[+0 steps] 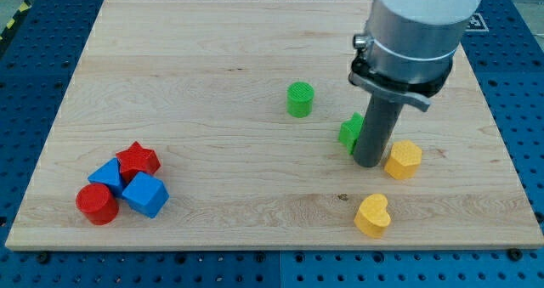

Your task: Move the green star towards center

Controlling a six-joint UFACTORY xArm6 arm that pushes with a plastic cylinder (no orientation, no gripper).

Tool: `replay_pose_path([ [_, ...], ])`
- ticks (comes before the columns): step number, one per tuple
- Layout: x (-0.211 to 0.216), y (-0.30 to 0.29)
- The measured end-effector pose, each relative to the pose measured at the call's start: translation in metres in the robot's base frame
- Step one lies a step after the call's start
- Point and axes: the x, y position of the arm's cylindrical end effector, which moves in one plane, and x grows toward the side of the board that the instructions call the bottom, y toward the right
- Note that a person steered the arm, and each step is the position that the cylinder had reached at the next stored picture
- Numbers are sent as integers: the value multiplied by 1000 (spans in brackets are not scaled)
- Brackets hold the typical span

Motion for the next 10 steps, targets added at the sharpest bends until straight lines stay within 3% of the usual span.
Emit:
replay_pose_path([
  [2,-34,1],
  [4,-16,-1],
  [6,-39,-14],
  [9,-91,-15],
  [10,-125,-15],
])
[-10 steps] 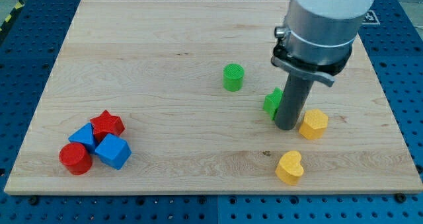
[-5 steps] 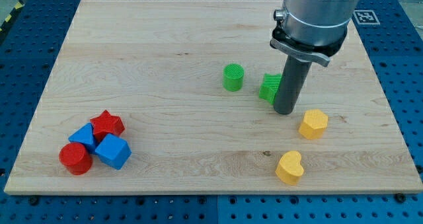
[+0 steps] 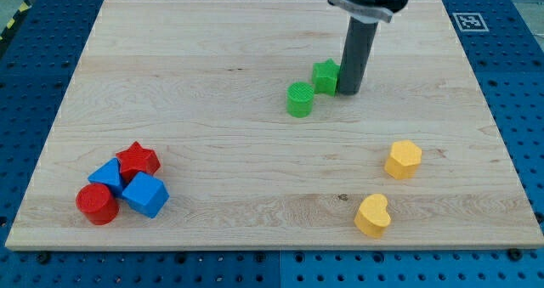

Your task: Move the green star towards center

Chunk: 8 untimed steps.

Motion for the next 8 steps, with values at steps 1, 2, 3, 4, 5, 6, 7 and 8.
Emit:
replay_pose_path([
  [1,-15,0],
  [2,-15,0],
  [3,5,0],
  [4,13,0],
  [5,13,-23],
  [6,3,-45],
  [7,-14,-45],
  [8,-20,-45],
])
